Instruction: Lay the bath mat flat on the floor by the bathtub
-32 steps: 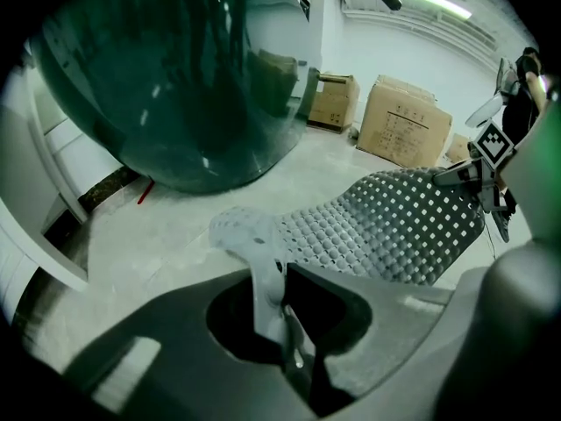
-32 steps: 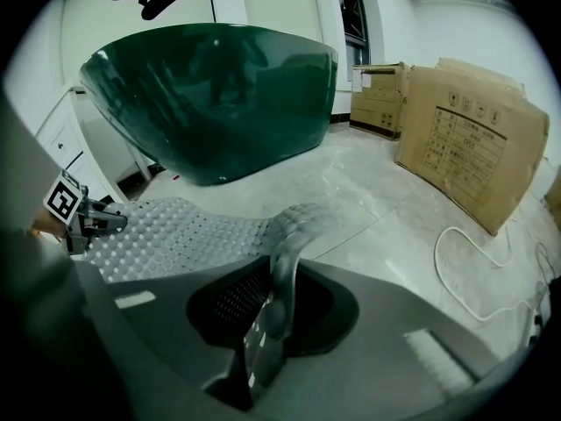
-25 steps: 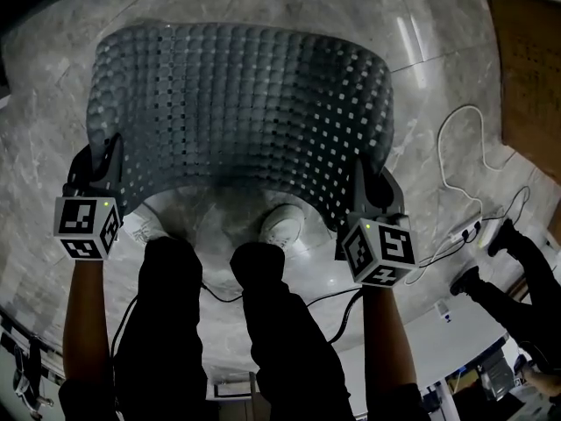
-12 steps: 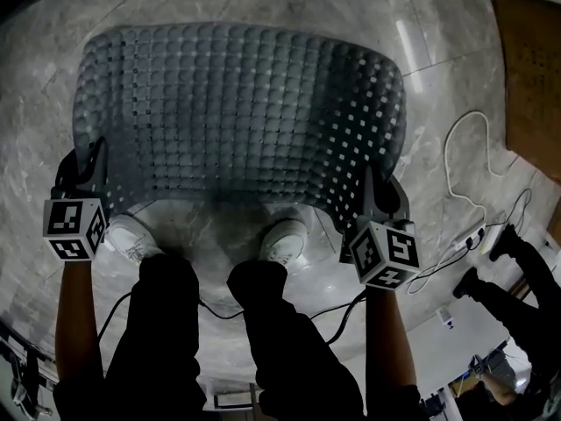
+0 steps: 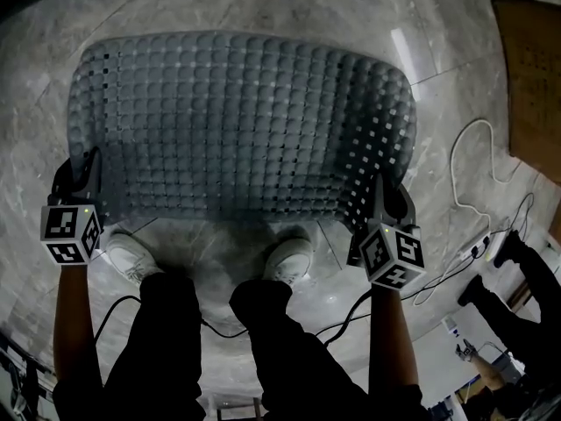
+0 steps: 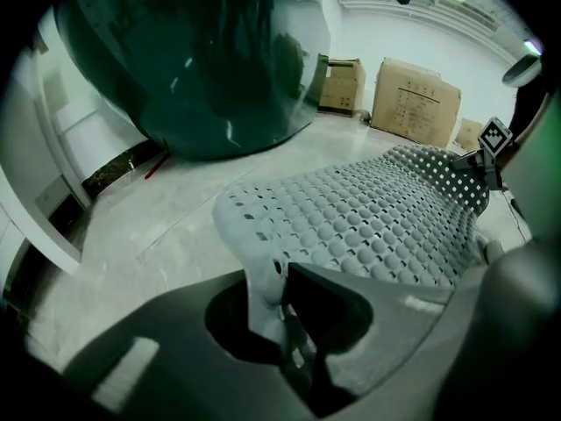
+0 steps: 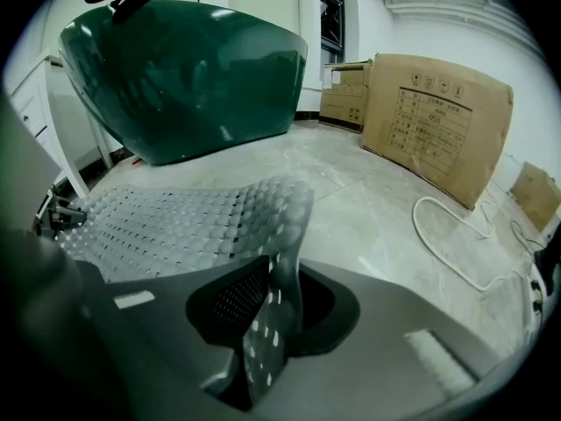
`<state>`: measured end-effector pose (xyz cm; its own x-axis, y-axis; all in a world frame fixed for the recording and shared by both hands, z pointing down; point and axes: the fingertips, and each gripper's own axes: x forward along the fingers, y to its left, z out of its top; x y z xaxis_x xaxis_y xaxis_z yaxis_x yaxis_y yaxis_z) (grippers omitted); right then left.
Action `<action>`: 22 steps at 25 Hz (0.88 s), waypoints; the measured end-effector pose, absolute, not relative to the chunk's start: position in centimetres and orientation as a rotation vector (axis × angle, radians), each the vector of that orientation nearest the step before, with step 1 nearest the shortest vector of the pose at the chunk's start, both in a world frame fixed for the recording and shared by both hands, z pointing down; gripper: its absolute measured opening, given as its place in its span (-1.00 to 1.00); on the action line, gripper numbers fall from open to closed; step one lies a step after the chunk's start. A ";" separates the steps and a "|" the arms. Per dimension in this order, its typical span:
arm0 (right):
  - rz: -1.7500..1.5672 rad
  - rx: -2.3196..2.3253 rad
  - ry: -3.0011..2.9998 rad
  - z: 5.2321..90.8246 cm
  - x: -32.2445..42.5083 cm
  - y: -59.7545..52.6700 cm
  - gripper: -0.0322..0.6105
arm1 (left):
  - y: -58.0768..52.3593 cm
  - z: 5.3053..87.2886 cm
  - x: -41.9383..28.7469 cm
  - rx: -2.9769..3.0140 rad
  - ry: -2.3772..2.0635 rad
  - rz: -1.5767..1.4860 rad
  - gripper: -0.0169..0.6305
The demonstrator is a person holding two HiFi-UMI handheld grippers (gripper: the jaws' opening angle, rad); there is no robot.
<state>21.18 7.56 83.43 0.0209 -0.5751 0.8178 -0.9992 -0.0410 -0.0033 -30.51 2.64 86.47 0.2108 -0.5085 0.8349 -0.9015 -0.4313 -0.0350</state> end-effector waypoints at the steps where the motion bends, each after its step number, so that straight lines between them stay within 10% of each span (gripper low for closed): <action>1: 0.875 1.684 -1.617 83.7 21.4 7.6 -0.66 | 2.6 86.7 -30.7 2.023 -1.305 1.122 -0.86; 22: 0.733 1.668 -1.628 88.4 25.1 7.2 -0.40 | 2.5 89.7 -32.4 2.055 -1.226 1.190 -0.72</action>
